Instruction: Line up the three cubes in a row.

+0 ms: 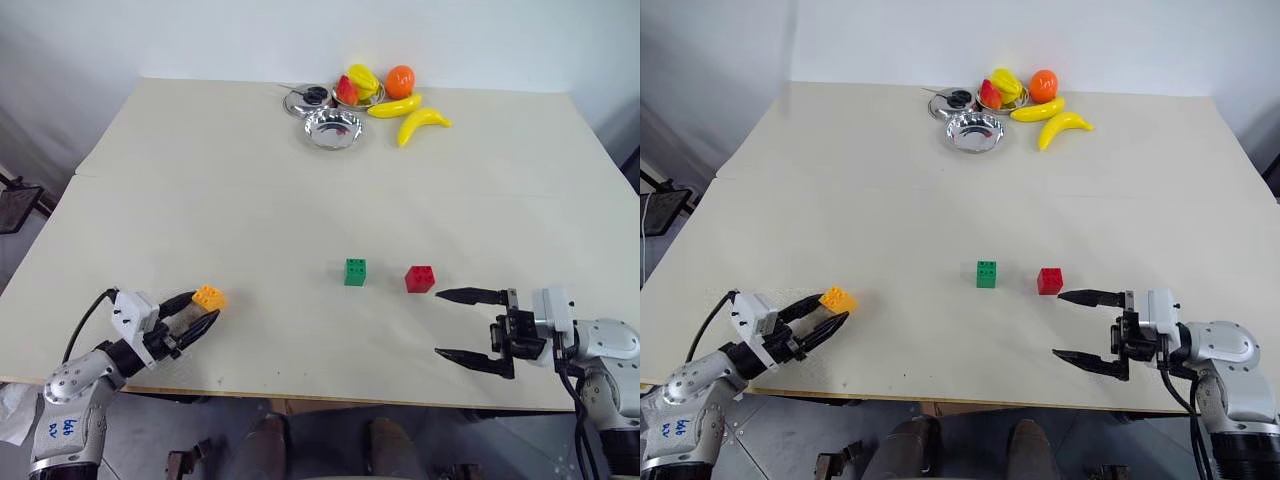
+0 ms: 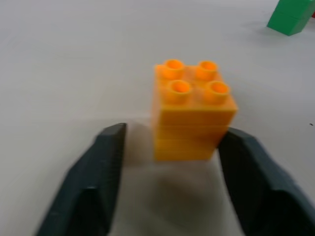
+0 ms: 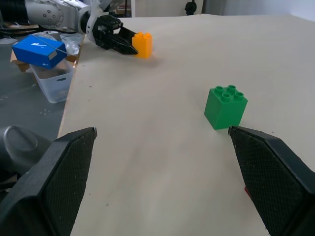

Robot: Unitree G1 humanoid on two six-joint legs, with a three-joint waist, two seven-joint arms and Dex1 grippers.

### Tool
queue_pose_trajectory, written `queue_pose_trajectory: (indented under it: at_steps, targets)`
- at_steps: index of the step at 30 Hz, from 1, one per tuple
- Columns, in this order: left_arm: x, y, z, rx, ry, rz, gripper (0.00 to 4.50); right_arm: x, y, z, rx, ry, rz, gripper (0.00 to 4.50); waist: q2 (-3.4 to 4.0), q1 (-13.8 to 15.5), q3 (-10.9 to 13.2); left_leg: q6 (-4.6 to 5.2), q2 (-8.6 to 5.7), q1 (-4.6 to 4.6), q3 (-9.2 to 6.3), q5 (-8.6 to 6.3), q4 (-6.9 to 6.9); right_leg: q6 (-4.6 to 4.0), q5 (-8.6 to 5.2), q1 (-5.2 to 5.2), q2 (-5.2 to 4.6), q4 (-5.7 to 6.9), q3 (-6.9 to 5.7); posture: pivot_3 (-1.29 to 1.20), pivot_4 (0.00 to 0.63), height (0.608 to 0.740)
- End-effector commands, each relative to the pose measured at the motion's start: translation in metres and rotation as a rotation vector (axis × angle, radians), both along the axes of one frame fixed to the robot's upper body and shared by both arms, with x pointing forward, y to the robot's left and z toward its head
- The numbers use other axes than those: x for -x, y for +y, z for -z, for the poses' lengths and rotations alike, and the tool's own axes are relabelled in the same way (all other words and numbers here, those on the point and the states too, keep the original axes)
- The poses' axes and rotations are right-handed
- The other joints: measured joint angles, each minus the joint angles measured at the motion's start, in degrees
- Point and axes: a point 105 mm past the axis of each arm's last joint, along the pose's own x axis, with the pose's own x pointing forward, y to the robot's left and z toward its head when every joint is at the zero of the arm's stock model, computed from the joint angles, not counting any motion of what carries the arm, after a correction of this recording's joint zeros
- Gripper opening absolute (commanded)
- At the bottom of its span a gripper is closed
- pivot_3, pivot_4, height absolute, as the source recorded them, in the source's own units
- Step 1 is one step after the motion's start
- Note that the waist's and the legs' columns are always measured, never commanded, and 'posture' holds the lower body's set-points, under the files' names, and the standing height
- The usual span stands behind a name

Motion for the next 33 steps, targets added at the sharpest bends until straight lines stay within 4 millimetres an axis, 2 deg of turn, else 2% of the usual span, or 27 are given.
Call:
queue_pose_trajectory:
  at_steps: [1, 2, 4, 7, 10, 12, 17, 23, 29, 33]
  targets:
    - [-0.001, -0.007, -0.002, -0.007, -0.013, 0.045, 1.65, 0.002, -0.003, -0.005, 0.004, -0.038, 0.024, 4.5, 0.01, 0.0, 0.0, 0.0, 0.0, 0.01, 0.0, 0.0, 0.0, 0.0, 0.0, 0.01, 0.0, -0.02, 0.0, 0.0, 0.15, 0.74]
    - [-0.001, -0.008, -0.003, -0.01, -0.015, 0.057, 1.45, 0.003, -0.003, -0.005, 0.006, -0.035, 0.031, 4.5, 0.01, 0.1, 0.0, 0.0, 0.0, 0.02, -0.01, 0.0, 0.0, 0.0, 0.0, 0.03, 0.0, -0.02, 0.0, 0.0, 0.15, 0.74]
    - [-0.004, -0.017, -0.01, -0.039, -0.042, 0.15, 1.45, 0.004, -0.008, -0.003, 0.007, -0.03, 0.06, 4.5, 0.01, 0.3, 0.0, 0.0, -0.01, 0.03, -0.02, 0.0, 0.0, 0.0, 0.0, 0.05, 0.0, -0.03, -0.01, 0.0, 0.15, 0.74]
    - [-0.017, -0.037, -0.021, -0.181, -0.075, 0.44, 1.45, 0.007, -0.013, -0.002, 0.011, -0.017, 0.098, 4.5, 0.01, 1.2, 0.0, -0.01, -0.03, 0.02, -0.04, 0.02, 0.02, 0.02, 0.01, 0.05, 0.01, -0.06, -0.03, 0.0, 0.15, 0.74]
    - [-0.039, -0.046, -0.03, -0.226, -0.09, 0.559, 1.45, 0.01, -0.014, -0.001, 0.017, -0.009, 0.113, 4.5, 0.05, 1.3, 0.0, -0.02, -0.04, 0.02, -0.03, 0.06, 0.01, 0.05, 0.04, 0.06, 0.02, -0.1, -0.05, 0.0, 0.15, 0.74]
    - [-0.058, -0.06, -0.035, -0.256, -0.095, 0.647, 1.45, 0.013, -0.015, -0.001, 0.019, -0.004, 0.123, 4.5, 0.06, 1.5, 0.0, 0.0, -0.06, 0.05, -0.02, 0.05, 0.0, 0.07, 0.05, 0.11, 0.02, -0.1, -0.04, 0.0, 0.15, 0.74]
    - [-0.089, -0.088, -0.044, -0.303, -0.061, 0.796, 1.45, 0.022, -0.015, -0.004, 0.017, 0.0, 0.154, 4.5, 0.0, 1.3, 0.0, -0.2, -0.1, -0.04, 0.05, 0.17, 0.04, 0.12, 0.07, 0.06, 0.01, -0.08, -0.06, 0.0, 0.15, 0.74]
    - [-0.102, -0.103, -0.042, -0.352, -0.015, 0.845, 1.45, 0.032, -0.017, -0.008, 0.016, -0.005, 0.208, 4.5, -0.06, 0.6, 0.0, -0.12, -0.09, -0.11, 0.15, 0.14, -0.01, 0.2, 0.1, 0.01, 0.01, -0.1, -0.05, 0.0, 0.15, 0.74]
    - [-0.105, -0.105, -0.033, -0.421, 0.021, 0.847, 1.45, 0.04, -0.016, -0.01, 0.018, -0.006, 0.24, 4.5, -0.21, 1.1, 0.1, -0.1, -0.08, -0.13, 0.14, 0.14, 0.04, 0.23, 0.11, 0.03, 0.01, -0.1, -0.05, 0.0, 0.15, 0.74]
    - [-0.107, -0.108, -0.032, -0.4, 0.024, 0.827, 1.45, 0.041, -0.016, -0.011, 0.018, -0.009, 0.251, 4.5, -0.21, 1.3, 0.1, -0.1, -0.08, -0.09, 0.14, 0.14, 0.06, 0.24, 0.11, 0.05, 0.01, -0.11, -0.05, 0.0, 0.15, 0.74]
